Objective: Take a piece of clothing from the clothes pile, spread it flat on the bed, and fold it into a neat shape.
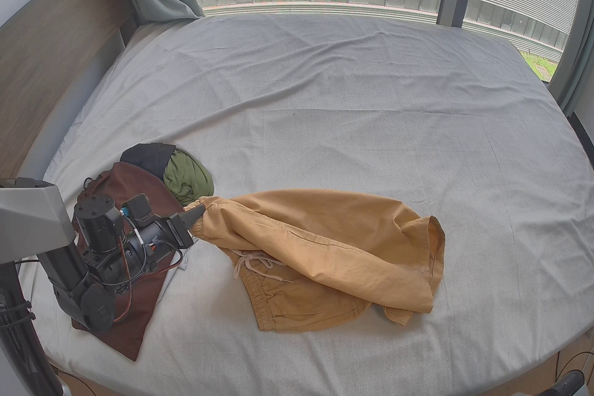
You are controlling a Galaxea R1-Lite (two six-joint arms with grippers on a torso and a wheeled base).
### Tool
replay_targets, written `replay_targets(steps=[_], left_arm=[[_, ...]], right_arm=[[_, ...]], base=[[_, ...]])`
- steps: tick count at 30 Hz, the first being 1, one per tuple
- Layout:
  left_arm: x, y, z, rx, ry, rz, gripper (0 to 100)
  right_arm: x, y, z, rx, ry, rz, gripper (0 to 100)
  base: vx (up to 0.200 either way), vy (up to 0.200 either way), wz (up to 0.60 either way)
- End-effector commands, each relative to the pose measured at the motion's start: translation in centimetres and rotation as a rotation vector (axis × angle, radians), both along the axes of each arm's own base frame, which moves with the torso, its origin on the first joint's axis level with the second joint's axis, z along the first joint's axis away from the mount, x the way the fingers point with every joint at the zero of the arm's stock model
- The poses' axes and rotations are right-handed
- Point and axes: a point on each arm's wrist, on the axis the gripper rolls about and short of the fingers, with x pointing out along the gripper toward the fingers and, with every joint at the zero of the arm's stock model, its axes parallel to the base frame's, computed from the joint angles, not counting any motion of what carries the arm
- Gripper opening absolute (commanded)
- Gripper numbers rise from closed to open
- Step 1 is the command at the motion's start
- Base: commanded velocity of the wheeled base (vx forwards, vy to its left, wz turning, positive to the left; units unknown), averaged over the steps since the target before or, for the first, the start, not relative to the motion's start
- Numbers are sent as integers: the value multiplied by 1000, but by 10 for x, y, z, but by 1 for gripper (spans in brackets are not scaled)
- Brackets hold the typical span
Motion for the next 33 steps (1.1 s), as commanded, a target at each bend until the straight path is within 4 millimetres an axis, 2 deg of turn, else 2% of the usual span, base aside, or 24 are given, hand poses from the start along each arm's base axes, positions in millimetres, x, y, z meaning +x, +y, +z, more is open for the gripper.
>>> replay_targets(steps=[1, 7, 12, 15, 24, 33], left_arm=[[0, 0, 2, -2, -6, -1, 0], [0, -1, 2, -2, -8, -3, 0], [1, 0, 2, -2, -9, 2, 0], [1, 0, 1, -1, -5, 2, 0], [1, -2, 1, -1, -5, -4, 0], [0, -2, 4, -3, -18, -6, 0]], right_arm=[[22, 0, 8, 9, 104, 6, 100], [37, 0, 13, 8, 168, 18, 100], [71, 2, 7, 4, 345, 81, 100], [85, 3, 5, 4, 412, 114, 100], [114, 6, -2, 27, 552, 221, 100], [132, 10, -1, 79, 615, 388, 100]], base=[[0, 0, 0], [0, 0, 0], [0, 0, 0], [0, 0, 0], [0, 0, 0], [0, 0, 0]])
